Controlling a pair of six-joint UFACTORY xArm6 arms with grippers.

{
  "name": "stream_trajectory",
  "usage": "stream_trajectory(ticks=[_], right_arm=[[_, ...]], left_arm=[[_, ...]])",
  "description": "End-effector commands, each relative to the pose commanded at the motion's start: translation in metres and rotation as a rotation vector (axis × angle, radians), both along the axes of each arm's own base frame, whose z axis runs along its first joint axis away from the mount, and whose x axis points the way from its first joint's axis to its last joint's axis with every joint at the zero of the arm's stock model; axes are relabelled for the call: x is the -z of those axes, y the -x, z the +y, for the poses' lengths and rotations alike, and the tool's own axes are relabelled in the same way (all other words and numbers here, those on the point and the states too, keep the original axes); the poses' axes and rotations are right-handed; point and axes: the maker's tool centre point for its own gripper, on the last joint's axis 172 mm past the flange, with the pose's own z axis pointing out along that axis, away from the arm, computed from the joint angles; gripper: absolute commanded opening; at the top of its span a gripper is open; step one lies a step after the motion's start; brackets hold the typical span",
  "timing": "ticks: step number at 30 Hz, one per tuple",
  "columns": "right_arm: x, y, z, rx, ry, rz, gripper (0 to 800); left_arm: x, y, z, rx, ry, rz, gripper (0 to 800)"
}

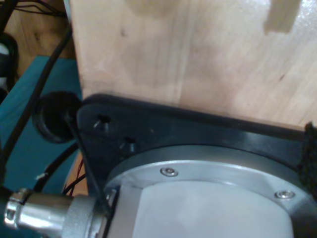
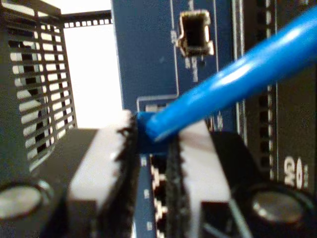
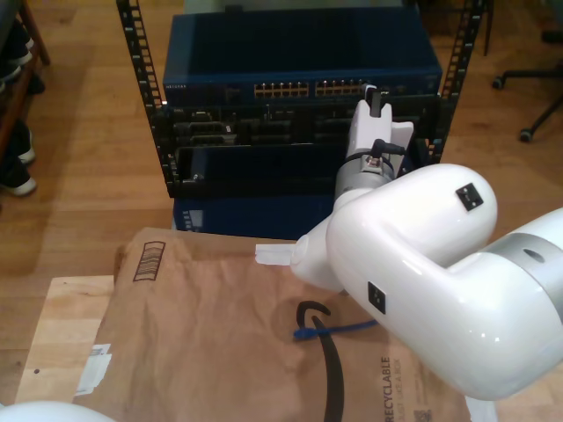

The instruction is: Grab the cable and plug it in

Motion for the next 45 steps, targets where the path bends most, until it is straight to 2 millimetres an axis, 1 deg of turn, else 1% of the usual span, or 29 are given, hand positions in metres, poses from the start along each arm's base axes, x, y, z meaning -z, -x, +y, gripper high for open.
stream_trajectory(ticks=[16,29,31,33,34,38,45], right_arm=[[0.0013,-0.0007,-0.0019,0.003,0.002,0.002,0],[-0.0019,-0.0052,-0.0006,0.005,-0.006,-0.011,0],[-0.0009,-0.0066,0.0002,0.005,-0.007,-0.012,0],[0.0011,-0.0071,-0.0018,0.008,-0.005,-0.009,0],[0.0021,-0.0080,-0.0059,0.014,-0.004,-0.008,0],[0.0041,-0.0087,-0.0090,0.018,-0.003,-0.005,0],[0.0068,-0.0065,-0.0079,0.015,-0.001,0.001,0]], left_arm=[[0.0000,0.0002,-0.0001,-0.002,0.000,0.000,800],[0.0000,0.0000,0.0000,0.000,0.000,0.000,800],[0.0000,0.0000,0.0000,-0.001,0.000,0.001,800],[0.0001,0.0000,0.0004,-0.001,-0.002,0.001,800],[0.0000,0.0000,0.0000,0.000,0.000,0.000,800],[0.0000,0.0002,-0.0001,-0.002,0.000,0.000,800],[0.0001,0.0000,0.0004,0.000,-0.002,0.000,800]])
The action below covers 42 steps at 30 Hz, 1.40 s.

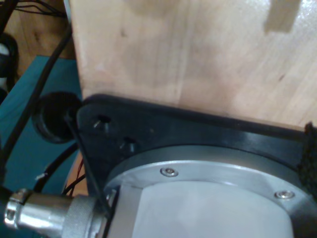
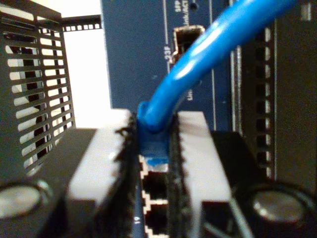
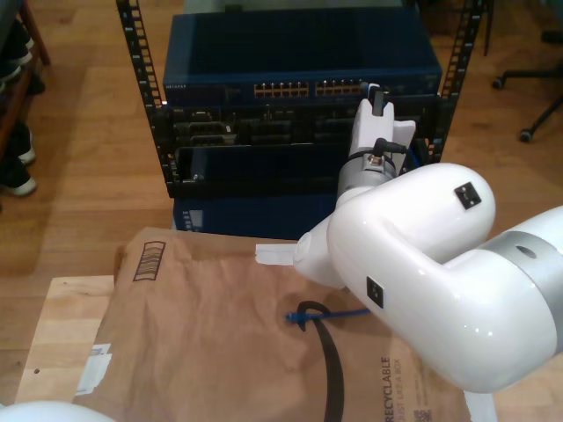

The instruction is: Grab the cable and plug it in

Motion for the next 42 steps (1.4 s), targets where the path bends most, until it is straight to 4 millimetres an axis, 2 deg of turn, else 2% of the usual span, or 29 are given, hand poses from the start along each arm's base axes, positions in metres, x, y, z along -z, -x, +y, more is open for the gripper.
stream_trajectory(ticks=[7,14,26,42], right_arm=[[-0.002,0.001,0.001,0.000,0.000,-0.004,0],[0.004,0.006,-0.002,0.002,0.009,0.009,0],[-0.010,0.005,-0.001,0.003,-0.003,-0.013,0],[-0.008,0.002,0.000,0.003,-0.007,-0.013,0]], left_arm=[[0.000,0.000,0.000,-0.002,0.002,0.000,800],[0.000,0.000,0.000,-0.002,0.002,0.000,800],[0.000,0.000,0.000,0.000,0.000,0.000,800],[0.000,0.000,0.000,-0.001,0.001,0.001,800]])
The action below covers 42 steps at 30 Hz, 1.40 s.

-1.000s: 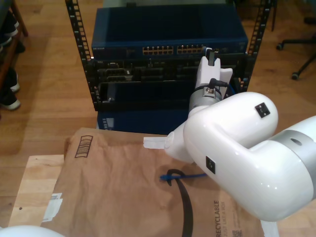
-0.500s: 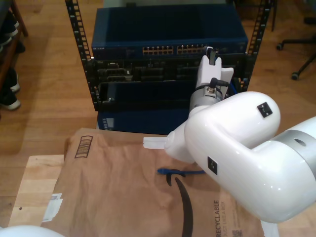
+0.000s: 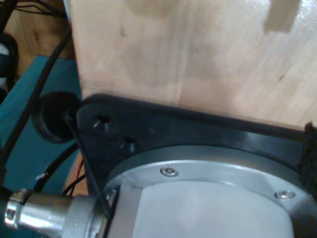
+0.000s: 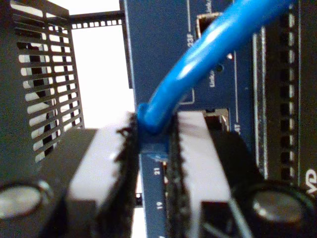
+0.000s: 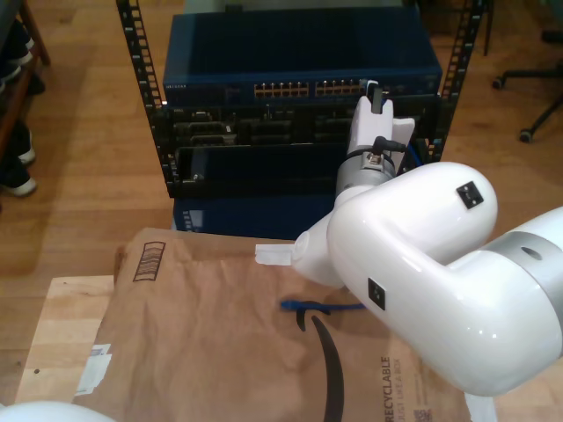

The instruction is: Grab the cable and plug it in

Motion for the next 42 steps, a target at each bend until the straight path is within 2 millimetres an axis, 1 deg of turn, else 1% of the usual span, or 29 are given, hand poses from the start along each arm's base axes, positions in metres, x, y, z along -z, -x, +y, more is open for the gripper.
stream_trajectory(ticks=[4,16,24,30,42], right_arm=[[0.0037,0.0000,-0.0011,0.002,0.003,0.005,0],[0.0000,-0.0010,-0.0006,0.002,-0.001,-0.001,0],[0.0012,-0.0008,-0.0010,0.002,-0.001,0.002,0],[-0.0024,-0.0026,0.0027,-0.004,-0.006,-0.004,0],[-0.0026,-0.0028,0.0059,-0.010,-0.006,-0.003,0]], left_arm=[[0.0000,0.0002,-0.0001,0.000,0.000,-0.001,800],[0.0000,0.0002,-0.0001,0.000,0.000,-0.001,800],[0.0000,0.0002,-0.0001,0.000,0.000,-0.001,800],[0.0000,0.0000,0.0000,0.001,0.000,-0.001,800],[0.0000,0.0000,0.0000,0.001,0.000,-0.001,800]])
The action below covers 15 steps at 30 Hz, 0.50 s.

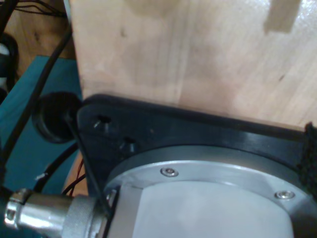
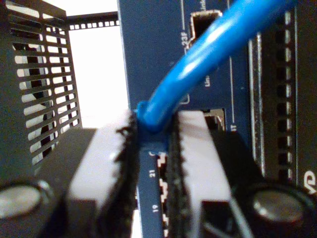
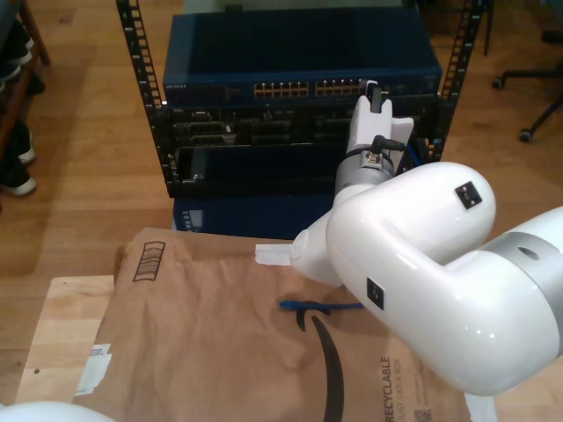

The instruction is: Grab the cable and plug it in

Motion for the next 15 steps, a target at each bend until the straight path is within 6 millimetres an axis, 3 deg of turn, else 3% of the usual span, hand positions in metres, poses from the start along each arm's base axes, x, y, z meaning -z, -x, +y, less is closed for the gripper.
stream_trajectory(ticks=[15], right_arm=[[0.008,0.000,0.011,-0.020,-0.002,0.023,0]], left_arm=[[0.000,0.000,0.000,0.000,0.000,0.000,800]])
